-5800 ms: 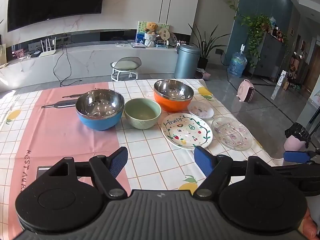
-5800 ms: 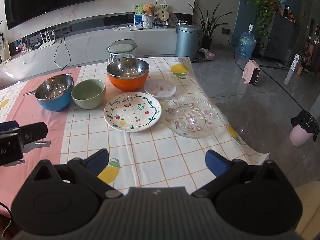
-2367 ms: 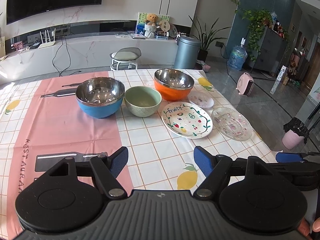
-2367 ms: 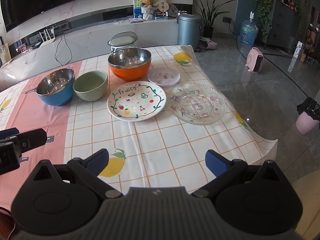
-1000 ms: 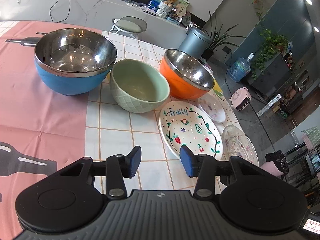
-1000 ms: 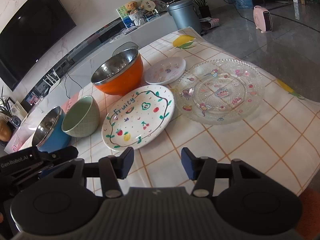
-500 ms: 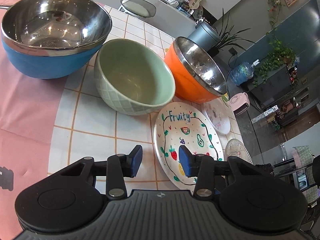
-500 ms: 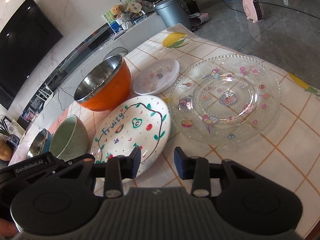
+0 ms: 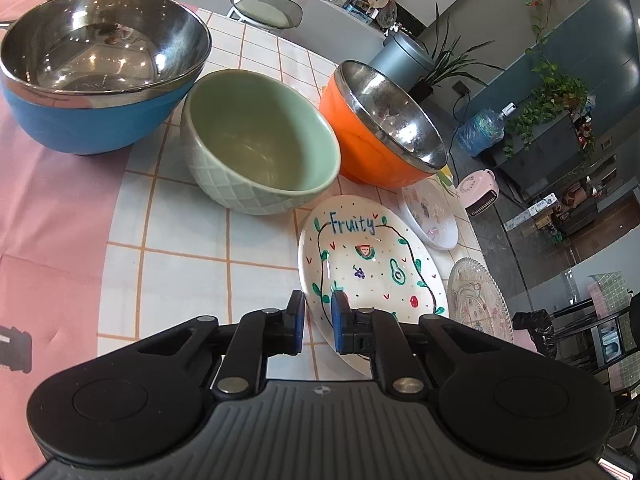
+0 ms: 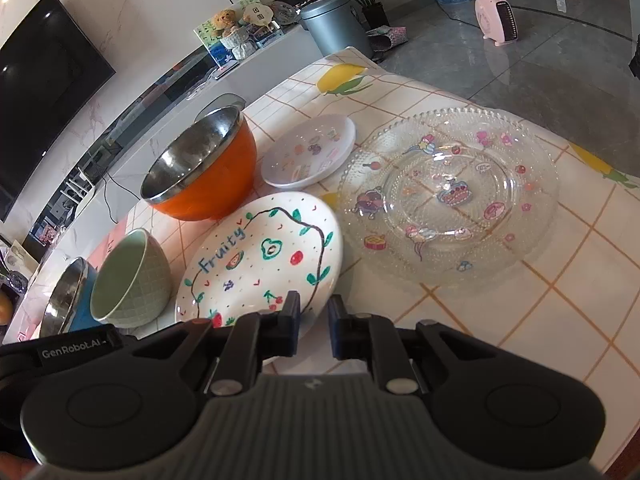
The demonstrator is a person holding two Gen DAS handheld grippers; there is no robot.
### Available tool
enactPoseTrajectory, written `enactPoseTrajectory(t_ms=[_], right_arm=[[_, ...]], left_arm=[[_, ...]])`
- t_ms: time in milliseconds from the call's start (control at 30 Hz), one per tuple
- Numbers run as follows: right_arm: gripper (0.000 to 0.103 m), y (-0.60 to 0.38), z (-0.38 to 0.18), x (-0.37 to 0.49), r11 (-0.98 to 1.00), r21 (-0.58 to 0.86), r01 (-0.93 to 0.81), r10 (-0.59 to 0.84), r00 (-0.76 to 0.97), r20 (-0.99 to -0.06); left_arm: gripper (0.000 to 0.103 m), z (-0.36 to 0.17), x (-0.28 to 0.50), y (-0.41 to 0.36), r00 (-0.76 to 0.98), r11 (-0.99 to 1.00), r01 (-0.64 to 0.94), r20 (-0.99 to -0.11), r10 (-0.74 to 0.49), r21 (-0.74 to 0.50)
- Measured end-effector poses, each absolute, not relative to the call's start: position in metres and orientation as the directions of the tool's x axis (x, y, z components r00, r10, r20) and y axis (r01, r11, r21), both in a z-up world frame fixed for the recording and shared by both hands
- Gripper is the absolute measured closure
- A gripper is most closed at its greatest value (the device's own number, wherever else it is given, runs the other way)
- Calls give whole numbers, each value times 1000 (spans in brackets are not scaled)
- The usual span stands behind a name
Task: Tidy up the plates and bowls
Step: 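Close both grippers on the rim of the 'Fruity' plate, then lift the 'Fruity' plate and set it down beside the blue bowl, open both grippers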
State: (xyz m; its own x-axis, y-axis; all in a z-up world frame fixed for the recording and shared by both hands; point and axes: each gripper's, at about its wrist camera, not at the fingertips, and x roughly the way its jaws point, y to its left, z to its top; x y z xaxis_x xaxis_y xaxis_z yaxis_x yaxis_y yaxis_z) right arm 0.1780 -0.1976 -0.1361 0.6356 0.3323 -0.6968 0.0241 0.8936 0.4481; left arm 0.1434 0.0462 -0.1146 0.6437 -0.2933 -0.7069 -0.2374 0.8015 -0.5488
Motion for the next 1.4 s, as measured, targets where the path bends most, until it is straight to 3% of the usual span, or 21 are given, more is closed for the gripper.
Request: enactPoseTrajectory(t_ms=[100, 233, 367, 500, 567, 633, 700, 767, 1000, 1133, 1400], right_arm=[[90, -197, -133, 167, 893, 451, 17, 342, 627, -701], [90, -198, -130, 148, 890, 456, -2, 364, 608, -706], [103, -196, -127, 127, 889, 457, -34, 388, 584, -713], [103, -197, -124, 116, 899, 436, -44, 375, 593, -713], [100, -200, -123, 115, 899, 436, -37, 370, 596, -713], [96, -205, -121, 116, 899, 437, -37, 368, 605, -706], [75, -208, -120, 119, 901, 433, -33, 360, 615, -702], [68, -211, -118, 124, 900, 435, -35, 360, 625, -693], [66, -218, -116, 141, 908, 418, -30, 338, 642, -688], [66, -221, -120, 150, 907, 422, -20, 334, 643, -689], [65, -222, -130, 165, 888, 460, -16, 367, 627, -687]], left_arm=[[88, -112, 128, 47, 637, 805, -237, -712, -294, -544], [97, -108, 106, 50, 631, 803, -227, -712, -309, -551], [98, -105, 90, 47, 621, 809, -227, -720, -308, -542], [95, -108, 80, 53, 623, 803, -262, -729, -283, -536], [92, -108, 79, 59, 634, 792, -273, -721, -280, -547], [75, -105, 79, 61, 646, 787, -289, -718, -260, -545], [67, -104, 83, 64, 655, 783, -302, -715, -244, -544], [65, -103, 88, 65, 657, 782, -305, -714, -240, -544], [63, -107, 105, 62, 650, 783, -308, -721, -241, -540], [56, -111, 113, 61, 649, 785, -305, -721, -244, -540], [56, -122, 126, 64, 653, 772, -306, -713, -256, -557]])
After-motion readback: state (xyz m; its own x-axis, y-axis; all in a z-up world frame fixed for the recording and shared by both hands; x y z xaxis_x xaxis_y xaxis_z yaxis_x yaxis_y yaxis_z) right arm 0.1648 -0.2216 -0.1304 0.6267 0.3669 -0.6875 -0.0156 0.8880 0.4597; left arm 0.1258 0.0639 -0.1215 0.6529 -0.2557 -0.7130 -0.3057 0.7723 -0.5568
